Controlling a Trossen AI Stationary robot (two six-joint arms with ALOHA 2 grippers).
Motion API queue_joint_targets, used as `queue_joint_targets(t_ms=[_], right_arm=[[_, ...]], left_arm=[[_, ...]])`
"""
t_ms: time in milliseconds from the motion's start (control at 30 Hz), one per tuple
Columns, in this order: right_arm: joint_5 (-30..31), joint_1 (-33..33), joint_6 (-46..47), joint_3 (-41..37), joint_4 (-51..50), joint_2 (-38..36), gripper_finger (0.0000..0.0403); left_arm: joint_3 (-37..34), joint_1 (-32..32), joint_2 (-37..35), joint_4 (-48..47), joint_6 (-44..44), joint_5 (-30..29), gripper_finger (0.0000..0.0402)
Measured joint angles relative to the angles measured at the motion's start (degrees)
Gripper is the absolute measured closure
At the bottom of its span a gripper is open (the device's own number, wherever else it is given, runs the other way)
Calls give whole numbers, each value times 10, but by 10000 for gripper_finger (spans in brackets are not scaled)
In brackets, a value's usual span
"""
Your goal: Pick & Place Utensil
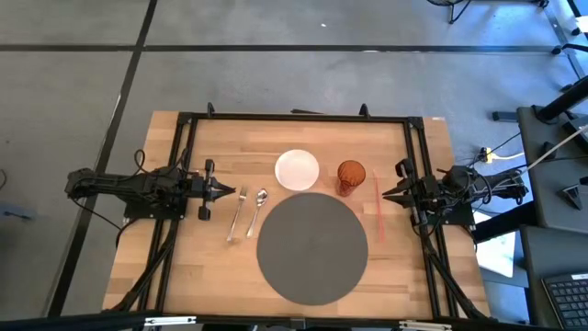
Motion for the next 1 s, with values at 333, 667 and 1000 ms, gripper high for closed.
queue_joint_targets(t_ms=[333, 667, 1000], right_arm=[[0, 0, 0, 0, 0, 0, 368], [0, 0, 0, 0, 0, 0, 368], [0, 0, 0, 0, 0, 0, 368]], left_arm=[[0, 0, 0, 0, 0, 0, 398], [0, 0, 0, 32, 38, 0, 398], [0, 0, 0, 49, 28, 0, 398]])
